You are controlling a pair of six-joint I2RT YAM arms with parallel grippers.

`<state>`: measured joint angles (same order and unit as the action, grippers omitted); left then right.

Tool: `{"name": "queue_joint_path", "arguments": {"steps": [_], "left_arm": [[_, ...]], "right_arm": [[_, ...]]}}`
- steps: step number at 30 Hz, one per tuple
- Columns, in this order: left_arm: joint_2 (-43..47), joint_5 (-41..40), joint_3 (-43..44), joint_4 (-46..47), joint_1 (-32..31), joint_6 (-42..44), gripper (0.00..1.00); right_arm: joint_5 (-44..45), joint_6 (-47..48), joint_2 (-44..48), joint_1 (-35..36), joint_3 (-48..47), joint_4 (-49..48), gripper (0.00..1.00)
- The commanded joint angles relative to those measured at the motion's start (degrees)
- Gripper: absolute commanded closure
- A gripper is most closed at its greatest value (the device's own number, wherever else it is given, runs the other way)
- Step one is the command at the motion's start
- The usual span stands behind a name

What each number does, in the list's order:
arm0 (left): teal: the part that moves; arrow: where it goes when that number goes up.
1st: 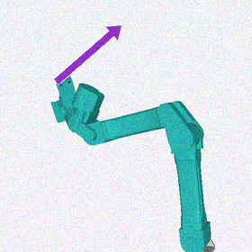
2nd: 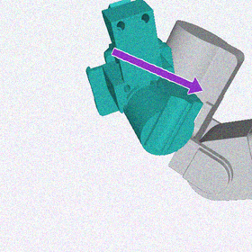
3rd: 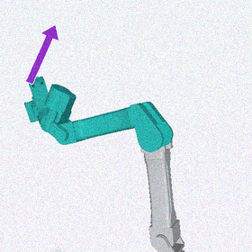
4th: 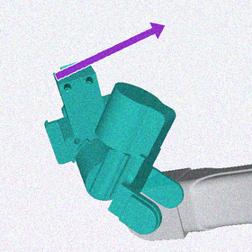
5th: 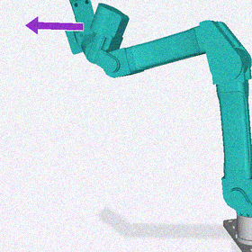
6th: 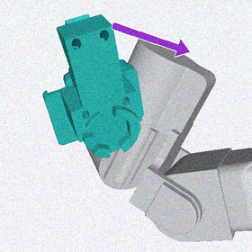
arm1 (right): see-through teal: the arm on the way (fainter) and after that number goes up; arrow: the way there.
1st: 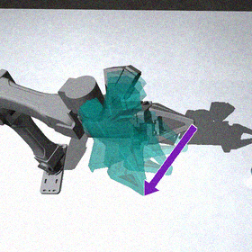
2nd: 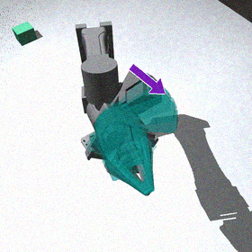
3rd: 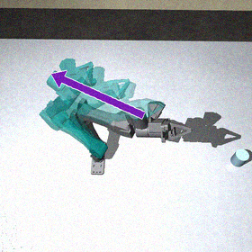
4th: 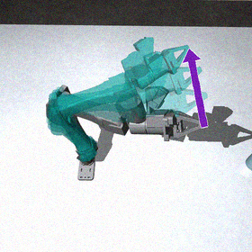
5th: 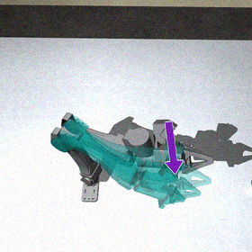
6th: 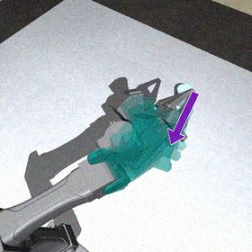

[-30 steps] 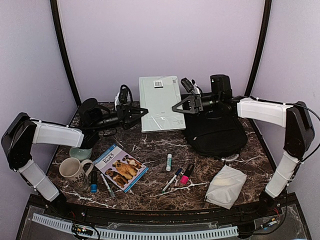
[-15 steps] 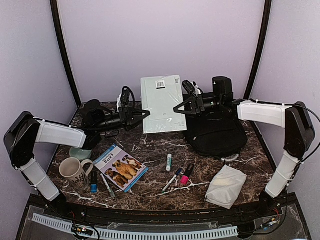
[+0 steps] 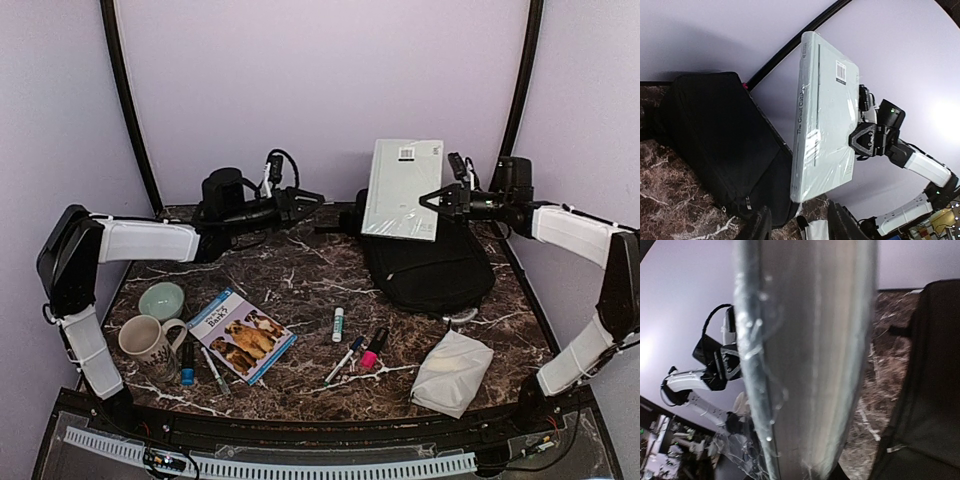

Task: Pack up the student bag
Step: Pick up the book from the center of the board, then place the book in the student bag.

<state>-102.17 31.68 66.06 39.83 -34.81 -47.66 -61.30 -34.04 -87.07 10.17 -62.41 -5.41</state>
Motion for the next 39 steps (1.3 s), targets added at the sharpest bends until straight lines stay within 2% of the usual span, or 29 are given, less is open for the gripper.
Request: {"name": "queue_joint_path", "arguments": {"steps": [1, 6, 9, 12, 20, 24, 30, 32, 39], "left_arm": [[-3.89, -9.03, 9.52, -14.57, -5.37, 13.48, 0.58], [-10.95, -15.82, 19.22, -25.06, -12.09, 29.71, 0.56], [-14.45, -17.71, 22.45, -28.49, -17.12, 44.85, 0.56], [-18.21, -19.96, 26.58, -32.33, -20.62, 55.79, 0.55], [-28.66, -22.89, 37.41, -38.73, -26.09, 73.52, 0.49], [-34.5, -29.38, 44.22, -43.18, -27.72, 80.43, 0.49], [-39.79, -34.32, 49.86, -44.38, -28.43, 84.23, 0.49], [-40.48, -35.75, 50.38, -44.11, -28.59, 84.71, 0.52], [-39.53, -42.18, 50.31, -46.71, -28.64, 87.31, 0.84]], "right_arm": [[9.84, 22.74, 10.76, -5.56, 2.49, 9.0, 1.0], [20.89, 33.7, 20.78, -11.55, 9.93, 12.16, 1.0], [22.06, 35.26, 25.1, -16.02, 13.38, 10.51, 1.0], [22.6, 37.16, 26.98, -18.75, 14.61, 10.04, 1.0], [21.1, 37.9, 26.61, -20.24, 16.61, 8.25, 1.0], [21.5, 39.47, 26.81, -20.35, 16.21, 9.26, 1.0], [20.85, 39.36, 26.24, -20.62, 16.49, 8.86, 1.0], [20.95, 39.4, 26.08, -20.63, 16.61, 8.75, 1.0], [21.06, 39.84, 26.5, -21.22, 16.32, 9.27, 1.0]]}}
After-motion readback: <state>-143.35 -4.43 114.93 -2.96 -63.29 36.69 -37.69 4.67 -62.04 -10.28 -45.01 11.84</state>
